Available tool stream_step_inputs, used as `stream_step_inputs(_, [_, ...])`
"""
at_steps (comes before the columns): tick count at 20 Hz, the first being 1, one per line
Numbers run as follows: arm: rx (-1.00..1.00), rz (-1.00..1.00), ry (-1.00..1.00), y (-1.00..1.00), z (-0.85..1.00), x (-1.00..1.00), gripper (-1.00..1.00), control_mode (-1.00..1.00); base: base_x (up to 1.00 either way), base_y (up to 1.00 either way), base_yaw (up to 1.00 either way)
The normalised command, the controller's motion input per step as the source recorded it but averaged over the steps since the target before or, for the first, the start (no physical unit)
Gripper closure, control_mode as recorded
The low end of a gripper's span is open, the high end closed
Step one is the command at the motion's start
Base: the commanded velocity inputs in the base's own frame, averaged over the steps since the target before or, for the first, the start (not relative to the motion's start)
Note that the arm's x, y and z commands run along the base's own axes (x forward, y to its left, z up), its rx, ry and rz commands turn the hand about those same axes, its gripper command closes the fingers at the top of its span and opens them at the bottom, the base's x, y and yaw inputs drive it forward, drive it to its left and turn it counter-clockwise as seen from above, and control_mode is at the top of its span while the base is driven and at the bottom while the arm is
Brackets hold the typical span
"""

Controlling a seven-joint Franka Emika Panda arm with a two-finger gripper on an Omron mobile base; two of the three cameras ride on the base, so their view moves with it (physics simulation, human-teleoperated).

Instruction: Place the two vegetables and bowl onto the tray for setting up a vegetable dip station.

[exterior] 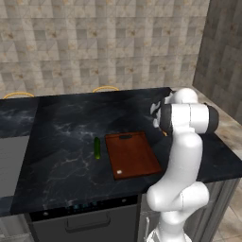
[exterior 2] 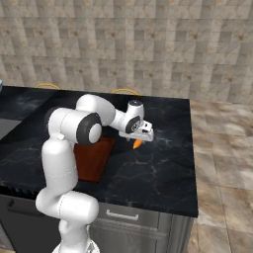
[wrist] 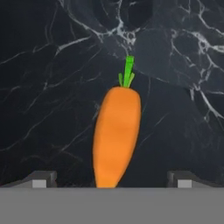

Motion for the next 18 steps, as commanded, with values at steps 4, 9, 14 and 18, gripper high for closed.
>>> stream_step_inputs(4, [0.00,0.00,0.07,0.00,-0.13,0.11,-1.00,-1.00,0.00,0.00,0.00])
stream_step_inputs(9, [0.00,0.00,0.01,0.00,-0.09,0.23,-1.00,-1.00,0.00,0.00,0.00])
stream_step_inputs(14, [0.00,0.00,0.01,0.00,-0.11,0.23,-1.00,-1.00,0.00,0.00,0.00])
stream_step_inputs(18, [0.00,0.00,0.01,-0.03,-0.26,0.13,-1.00,-1.00,0.00,0.00,0.00])
